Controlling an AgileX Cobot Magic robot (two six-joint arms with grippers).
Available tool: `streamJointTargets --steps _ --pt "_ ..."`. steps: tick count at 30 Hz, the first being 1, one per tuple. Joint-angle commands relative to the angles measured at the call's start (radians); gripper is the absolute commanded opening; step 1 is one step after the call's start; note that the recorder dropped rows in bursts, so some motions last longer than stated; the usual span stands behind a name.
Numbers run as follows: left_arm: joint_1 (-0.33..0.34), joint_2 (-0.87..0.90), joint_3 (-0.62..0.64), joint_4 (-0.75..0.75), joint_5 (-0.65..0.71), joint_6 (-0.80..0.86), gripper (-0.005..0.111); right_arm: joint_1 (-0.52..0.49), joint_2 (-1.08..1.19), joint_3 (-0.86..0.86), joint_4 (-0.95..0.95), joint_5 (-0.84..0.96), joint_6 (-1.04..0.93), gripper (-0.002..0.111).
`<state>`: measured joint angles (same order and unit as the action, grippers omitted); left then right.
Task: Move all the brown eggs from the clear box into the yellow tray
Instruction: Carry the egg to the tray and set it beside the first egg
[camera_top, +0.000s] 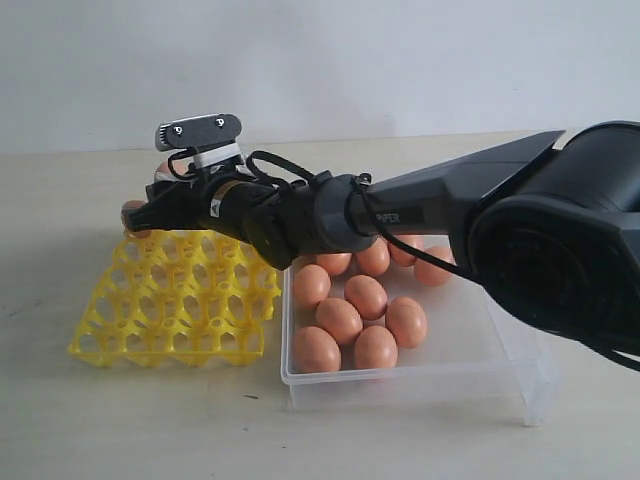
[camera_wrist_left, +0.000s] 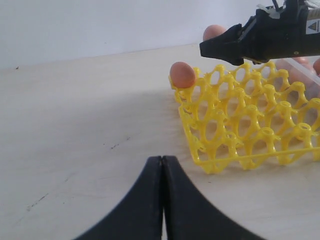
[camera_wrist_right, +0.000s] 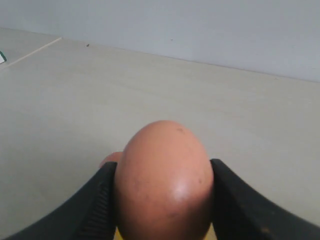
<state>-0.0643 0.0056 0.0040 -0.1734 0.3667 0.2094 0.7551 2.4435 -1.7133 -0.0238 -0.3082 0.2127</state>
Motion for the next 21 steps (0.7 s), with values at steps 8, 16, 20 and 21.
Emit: streamJointTargets --steps 8,16,20,21 --pt "-0.004 -0.006 -0.004 0.002 -0.006 0.0 0.0 -0.012 0.014 -0.012 0.005 -0.016 -0.011 0.0" --pt "-0.004 -0.006 -0.004 0.002 -0.006 0.0 0.0 -0.012 0.015 -0.012 0.007 -0.058 0.0 0.0" --pt "-0.004 -0.006 -0.004 0.002 -0.006 0.0 0.0 -0.01 0.015 -0.012 0.007 -0.06 0.0 0.01" --pt "-0.004 -0.006 -0.004 0.002 -0.006 0.0 0.0 -0.01 0.015 -0.012 0.007 -0.06 0.0 0.015"
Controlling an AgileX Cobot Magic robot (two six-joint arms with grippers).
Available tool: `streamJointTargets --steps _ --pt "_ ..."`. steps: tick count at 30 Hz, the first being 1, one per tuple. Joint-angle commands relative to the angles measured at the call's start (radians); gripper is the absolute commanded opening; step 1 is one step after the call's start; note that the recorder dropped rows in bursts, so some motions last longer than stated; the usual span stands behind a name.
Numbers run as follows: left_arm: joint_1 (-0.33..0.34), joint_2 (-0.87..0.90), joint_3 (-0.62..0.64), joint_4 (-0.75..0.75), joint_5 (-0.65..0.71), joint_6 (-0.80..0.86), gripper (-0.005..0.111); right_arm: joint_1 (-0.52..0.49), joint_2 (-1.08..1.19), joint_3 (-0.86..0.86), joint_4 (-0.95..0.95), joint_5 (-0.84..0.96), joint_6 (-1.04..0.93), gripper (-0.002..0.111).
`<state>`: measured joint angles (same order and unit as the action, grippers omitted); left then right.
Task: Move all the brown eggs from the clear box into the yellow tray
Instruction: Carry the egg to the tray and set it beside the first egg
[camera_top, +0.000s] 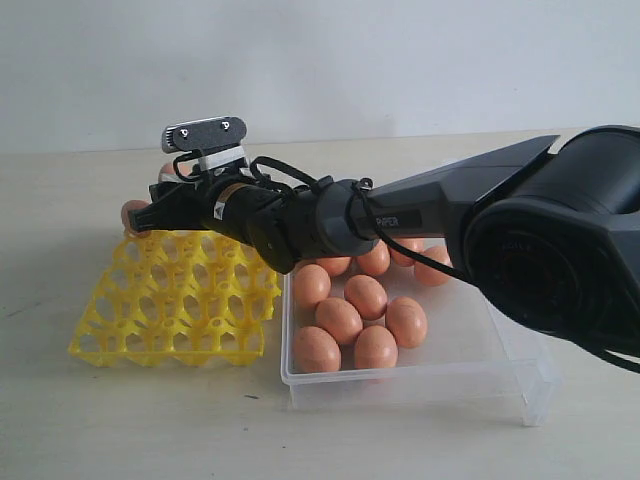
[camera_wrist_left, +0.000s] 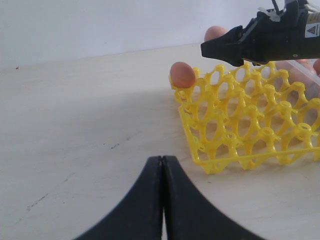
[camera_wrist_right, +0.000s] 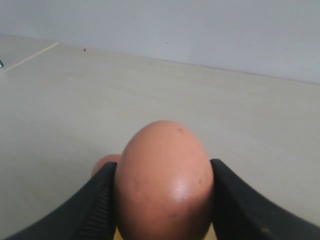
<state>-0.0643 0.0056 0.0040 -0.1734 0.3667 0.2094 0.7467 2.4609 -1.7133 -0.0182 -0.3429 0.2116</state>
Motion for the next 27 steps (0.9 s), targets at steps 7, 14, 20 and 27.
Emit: streamJointTargets --steps 7,14,20,27 --pt "-0.004 -0.006 -0.004 0.002 -0.006 0.0 0.0 -0.002 -0.003 -0.012 0.001 -0.032 0.001 0.052" --pt "-0.004 -0.006 -0.004 0.002 -0.006 0.0 0.0 -0.002 -0.003 -0.018 0.001 -0.048 -0.003 0.058" --pt "-0.004 -0.006 -0.004 0.002 -0.006 0.0 0.0 -0.002 -0.012 -0.018 0.004 -0.032 -0.003 0.058" --pt "-0.004 -0.006 -0.004 0.002 -0.006 0.0 0.0 -0.002 -0.154 -0.018 0.01 0.343 -0.003 0.054"
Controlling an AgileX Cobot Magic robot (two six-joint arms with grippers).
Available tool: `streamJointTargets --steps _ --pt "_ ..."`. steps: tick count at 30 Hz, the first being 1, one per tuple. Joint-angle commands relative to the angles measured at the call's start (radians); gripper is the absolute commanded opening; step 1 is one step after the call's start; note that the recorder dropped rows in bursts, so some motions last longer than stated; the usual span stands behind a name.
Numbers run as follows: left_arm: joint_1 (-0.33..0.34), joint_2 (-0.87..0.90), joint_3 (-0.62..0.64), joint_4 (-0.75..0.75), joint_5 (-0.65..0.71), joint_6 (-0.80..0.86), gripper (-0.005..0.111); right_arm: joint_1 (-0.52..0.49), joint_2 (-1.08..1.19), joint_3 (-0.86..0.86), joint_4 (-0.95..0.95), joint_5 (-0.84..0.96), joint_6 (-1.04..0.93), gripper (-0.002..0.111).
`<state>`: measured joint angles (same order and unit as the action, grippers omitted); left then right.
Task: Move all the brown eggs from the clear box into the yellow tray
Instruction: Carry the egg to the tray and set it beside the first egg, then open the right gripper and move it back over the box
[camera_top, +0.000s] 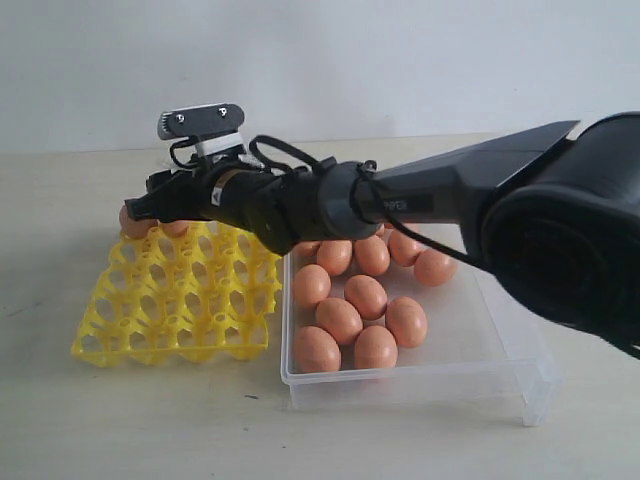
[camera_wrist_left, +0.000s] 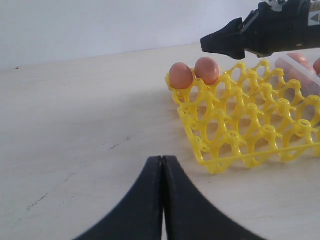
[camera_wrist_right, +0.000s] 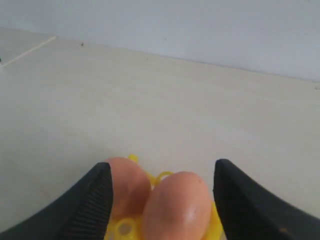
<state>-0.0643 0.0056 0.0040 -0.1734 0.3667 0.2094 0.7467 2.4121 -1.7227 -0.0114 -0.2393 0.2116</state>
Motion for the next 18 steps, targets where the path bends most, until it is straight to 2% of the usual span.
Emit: streamJointTargets --steps 1,6,10,13,18 --pt "-0.004 -0.006 -0.004 0.002 -0.006 0.0 0.0 -0.002 -0.139 -0.009 0.001 0.331 -0.014 0.049" --pt "-0.004 -0.006 -0.004 0.002 -0.006 0.0 0.0 0.01 -0.295 -0.009 0.004 0.799 -0.212 0.002" --pt "-0.004 -0.006 -0.004 0.002 -0.006 0.0 0.0 0.01 -0.414 0.003 -0.002 1.111 -0.341 0.0" --pt "-0.004 -0.006 -0.004 0.002 -0.006 0.0 0.0 0.003 -0.516 0.057 -0.002 1.268 -0.345 0.001" --pt "-0.004 -0.006 -0.004 0.002 -0.006 0.0 0.0 -0.044 -0.708 0.227 0.082 1.335 -0.342 0.011"
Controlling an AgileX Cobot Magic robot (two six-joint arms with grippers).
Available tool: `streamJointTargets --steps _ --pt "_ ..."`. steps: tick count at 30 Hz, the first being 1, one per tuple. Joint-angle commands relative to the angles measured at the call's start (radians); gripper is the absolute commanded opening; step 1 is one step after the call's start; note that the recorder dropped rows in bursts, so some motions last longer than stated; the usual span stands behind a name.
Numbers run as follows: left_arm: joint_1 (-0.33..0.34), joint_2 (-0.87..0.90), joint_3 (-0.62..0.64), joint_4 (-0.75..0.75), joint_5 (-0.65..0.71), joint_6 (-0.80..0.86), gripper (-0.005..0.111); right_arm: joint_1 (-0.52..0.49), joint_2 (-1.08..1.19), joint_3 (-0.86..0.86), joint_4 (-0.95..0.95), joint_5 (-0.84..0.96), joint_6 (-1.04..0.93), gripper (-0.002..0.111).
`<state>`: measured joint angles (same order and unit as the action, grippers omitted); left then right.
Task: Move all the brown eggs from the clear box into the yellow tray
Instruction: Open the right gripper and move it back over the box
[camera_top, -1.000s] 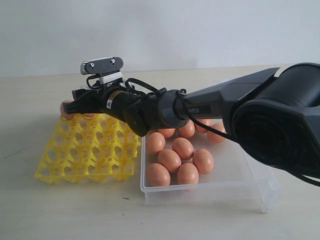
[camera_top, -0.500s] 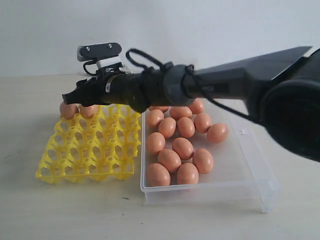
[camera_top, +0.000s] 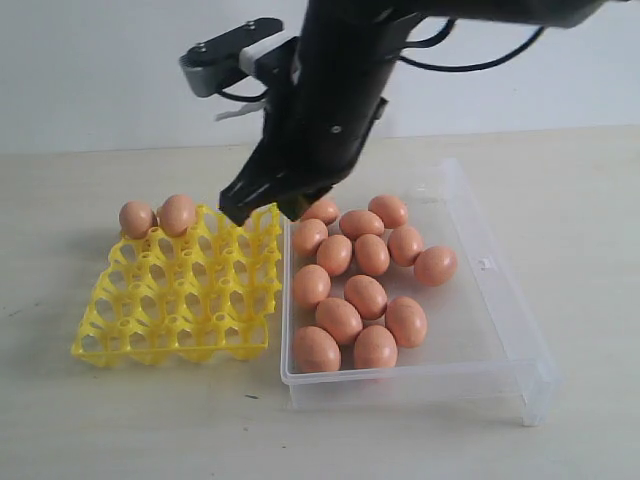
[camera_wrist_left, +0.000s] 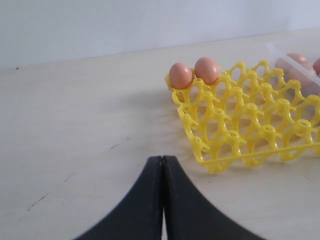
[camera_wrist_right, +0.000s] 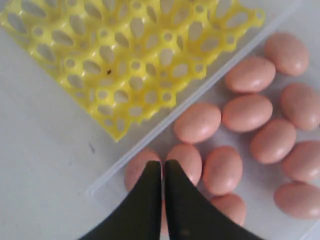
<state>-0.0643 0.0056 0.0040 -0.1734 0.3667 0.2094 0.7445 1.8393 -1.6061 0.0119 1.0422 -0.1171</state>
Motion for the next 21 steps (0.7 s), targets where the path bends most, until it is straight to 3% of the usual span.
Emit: streamJointTargets --steps 1,5,8,12,14,21 --pt "-0.004 -0.006 -0.004 0.002 -0.006 0.0 0.0 -0.056 -0.174 0.157 0.063 0.043 -0.013 0.014" --pt "-0.004 -0.006 -0.004 0.002 -0.006 0.0 0.0 -0.12 -0.228 0.269 0.061 -0.016 -0.013 0.023" --pt "-0.004 -0.006 -0.004 0.002 -0.006 0.0 0.0 -0.194 -0.165 0.312 0.097 -0.105 -0.011 0.043" --pt "-0.004 -0.006 -0.004 0.002 -0.006 0.0 0.0 -0.223 -0.08 0.312 0.166 -0.199 -0.013 0.057" --pt "-0.004 -0.006 -0.004 0.002 -0.006 0.0 0.0 -0.223 0.002 0.303 0.181 -0.269 -0.044 0.058" --pt "-0.004 -0.006 -0.004 0.002 -0.006 0.0 0.0 -0.223 0.2 0.201 0.191 -0.271 -0.081 0.058"
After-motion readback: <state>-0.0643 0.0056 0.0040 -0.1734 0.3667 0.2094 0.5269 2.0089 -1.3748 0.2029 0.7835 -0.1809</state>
